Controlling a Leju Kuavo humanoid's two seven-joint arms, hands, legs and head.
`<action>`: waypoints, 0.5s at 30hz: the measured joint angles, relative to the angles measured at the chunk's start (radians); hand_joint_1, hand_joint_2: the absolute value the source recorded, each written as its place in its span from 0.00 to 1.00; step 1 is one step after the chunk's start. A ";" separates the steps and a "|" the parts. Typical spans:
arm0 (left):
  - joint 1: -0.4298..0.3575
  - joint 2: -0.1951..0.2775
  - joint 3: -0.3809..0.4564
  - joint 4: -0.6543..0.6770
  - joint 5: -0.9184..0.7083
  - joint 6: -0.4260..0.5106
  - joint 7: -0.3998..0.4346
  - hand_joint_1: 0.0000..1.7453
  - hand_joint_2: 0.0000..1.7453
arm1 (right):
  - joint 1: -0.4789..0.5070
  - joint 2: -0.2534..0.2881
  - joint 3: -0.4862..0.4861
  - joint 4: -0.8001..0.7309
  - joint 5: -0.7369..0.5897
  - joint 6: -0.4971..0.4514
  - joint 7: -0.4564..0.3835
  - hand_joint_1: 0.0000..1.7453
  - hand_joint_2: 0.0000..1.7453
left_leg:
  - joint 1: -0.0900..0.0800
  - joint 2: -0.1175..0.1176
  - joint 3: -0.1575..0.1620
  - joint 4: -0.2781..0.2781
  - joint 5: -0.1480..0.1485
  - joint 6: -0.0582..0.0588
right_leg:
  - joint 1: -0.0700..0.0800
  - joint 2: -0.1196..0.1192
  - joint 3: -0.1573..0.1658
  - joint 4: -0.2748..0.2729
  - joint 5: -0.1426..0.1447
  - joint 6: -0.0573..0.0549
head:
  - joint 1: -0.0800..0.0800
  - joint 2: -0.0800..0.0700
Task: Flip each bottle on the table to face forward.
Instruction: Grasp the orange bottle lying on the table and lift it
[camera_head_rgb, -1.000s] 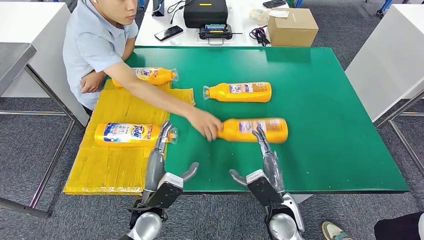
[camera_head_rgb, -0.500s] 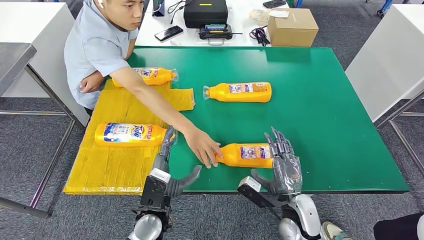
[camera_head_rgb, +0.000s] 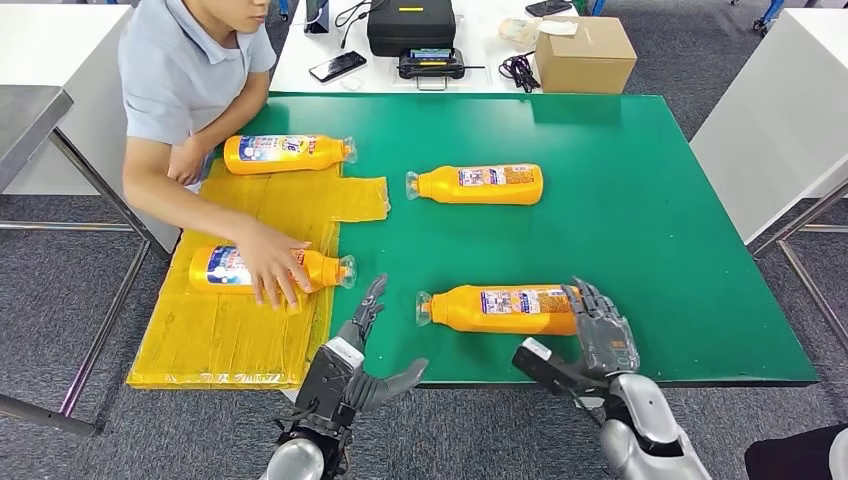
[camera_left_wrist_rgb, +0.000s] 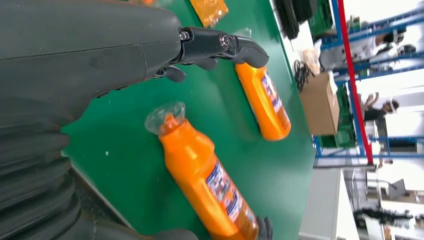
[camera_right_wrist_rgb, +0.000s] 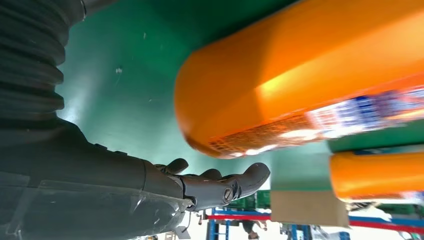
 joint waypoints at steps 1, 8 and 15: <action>0.000 0.001 -0.001 0.000 0.001 -0.003 0.000 0.00 1.00 | -0.012 -0.006 -0.002 0.016 -0.003 0.003 -0.002 0.00 1.00 | 0.000 0.000 0.000 0.000 0.000 0.000 | 0.000 0.000 0.000 0.000 0.000 0.000 | 0.000 0.000; -0.005 0.003 -0.020 0.000 -0.007 -0.009 0.000 0.00 1.00 | -0.098 -0.017 -0.001 0.120 0.013 -0.002 -0.015 0.00 1.00 | 0.000 0.000 0.000 0.000 0.000 0.000 | 0.000 0.000 0.000 0.000 0.000 0.000 | 0.000 0.000; -0.007 0.003 -0.027 0.000 -0.019 -0.003 0.000 0.00 1.00 | -0.135 -0.017 0.009 0.162 0.024 -0.002 -0.020 0.00 1.00 | 0.000 0.000 0.000 0.000 0.000 0.000 | 0.000 0.000 0.000 0.000 0.000 0.000 | 0.000 0.000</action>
